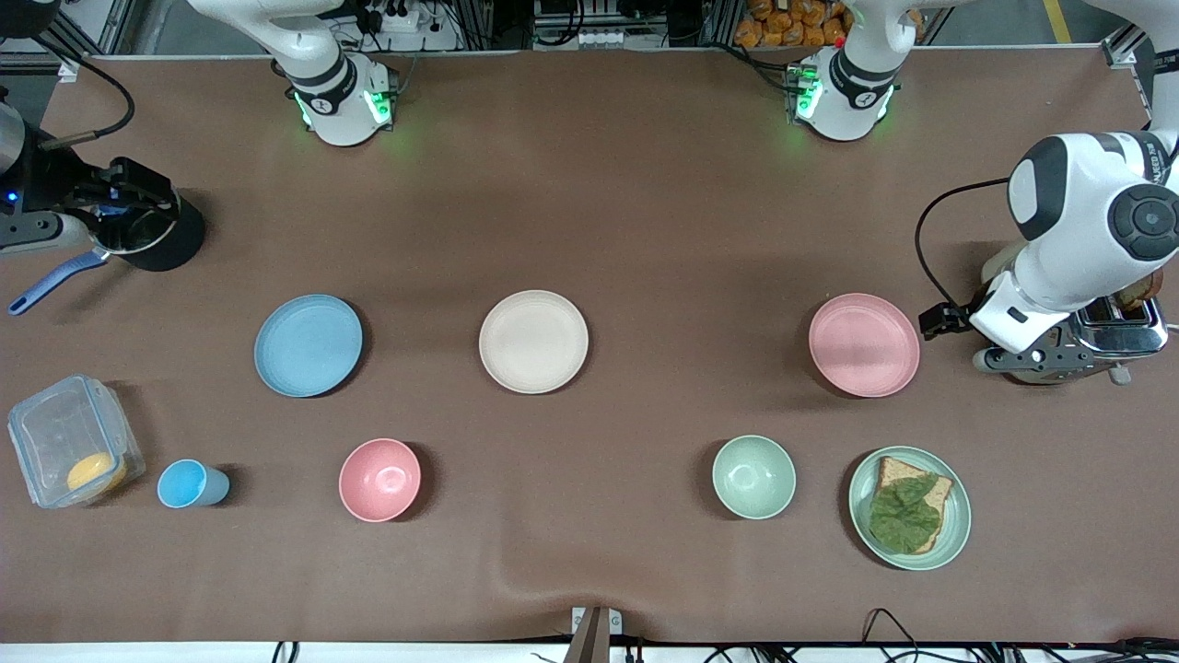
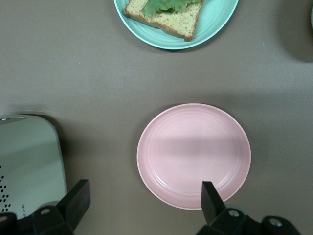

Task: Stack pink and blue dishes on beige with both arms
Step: 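Move the left gripper down to the pink plate's rim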

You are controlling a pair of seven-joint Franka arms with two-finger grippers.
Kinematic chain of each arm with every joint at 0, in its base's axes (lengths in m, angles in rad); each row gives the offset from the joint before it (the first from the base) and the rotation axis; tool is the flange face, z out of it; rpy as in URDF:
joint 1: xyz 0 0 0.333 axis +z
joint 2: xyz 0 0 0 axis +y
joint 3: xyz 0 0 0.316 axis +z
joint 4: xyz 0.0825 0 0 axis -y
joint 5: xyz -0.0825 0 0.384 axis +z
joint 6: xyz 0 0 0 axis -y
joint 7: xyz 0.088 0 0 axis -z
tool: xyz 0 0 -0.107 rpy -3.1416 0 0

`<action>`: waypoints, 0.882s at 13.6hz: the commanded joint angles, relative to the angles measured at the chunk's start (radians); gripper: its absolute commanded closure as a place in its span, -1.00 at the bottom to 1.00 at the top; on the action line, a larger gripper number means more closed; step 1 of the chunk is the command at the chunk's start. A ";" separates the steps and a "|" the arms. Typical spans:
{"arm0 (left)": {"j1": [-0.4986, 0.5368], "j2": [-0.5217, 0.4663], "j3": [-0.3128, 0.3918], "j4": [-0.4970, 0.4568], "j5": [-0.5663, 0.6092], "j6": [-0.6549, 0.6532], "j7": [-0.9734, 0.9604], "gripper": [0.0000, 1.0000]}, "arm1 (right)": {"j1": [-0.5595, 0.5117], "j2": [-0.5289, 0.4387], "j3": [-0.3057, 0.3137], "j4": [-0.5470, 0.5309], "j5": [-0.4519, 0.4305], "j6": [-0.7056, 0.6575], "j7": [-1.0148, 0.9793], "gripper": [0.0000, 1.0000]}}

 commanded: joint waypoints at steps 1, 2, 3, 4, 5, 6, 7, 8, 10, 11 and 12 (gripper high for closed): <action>0.004 0.009 -0.003 0.001 0.016 0.009 0.016 -1.00 | 0.013 -0.012 -0.011 -0.003 0.003 -0.007 0.007 -1.00; 0.004 0.018 -0.003 0.003 0.016 0.015 0.016 -1.00 | 0.013 -0.012 -0.011 -0.003 0.003 -0.007 0.007 -1.00; 0.004 0.032 -0.005 0.003 0.016 0.026 0.016 -1.00 | 0.013 -0.012 -0.011 -0.003 0.003 -0.007 0.007 -1.00; 0.004 0.047 -0.005 0.003 0.016 0.038 0.016 -1.00 | 0.013 -0.012 -0.011 -0.003 0.003 -0.007 0.007 -1.00; 0.004 0.058 -0.005 0.003 0.016 0.041 0.016 -1.00 | 0.013 -0.012 -0.011 -0.003 0.003 -0.007 0.007 -1.00; 0.004 0.064 -0.003 0.003 0.016 0.043 0.016 -1.00 | 0.014 -0.012 -0.011 -0.003 0.003 -0.007 0.007 -1.00; 0.004 0.074 -0.005 0.003 0.016 0.044 0.016 -1.00 | 0.014 -0.012 -0.011 -0.003 0.003 -0.007 0.007 -1.00; 0.006 0.084 -0.005 0.003 0.016 0.052 0.016 -1.00 | 0.014 -0.012 -0.011 -0.003 0.003 -0.007 0.007 -1.00; 0.007 0.097 -0.005 0.001 0.018 0.054 0.016 -1.00 | 0.013 -0.012 -0.011 -0.003 0.003 -0.007 0.007 -1.00; 0.007 0.112 -0.005 0.003 0.018 0.055 0.016 -1.00 | 0.013 -0.012 -0.011 -0.003 0.003 -0.007 0.007 -1.00; 0.007 0.132 -0.005 0.003 0.018 0.055 0.016 -1.00 | 0.013 -0.012 -0.011 -0.003 0.003 -0.007 0.007 -1.00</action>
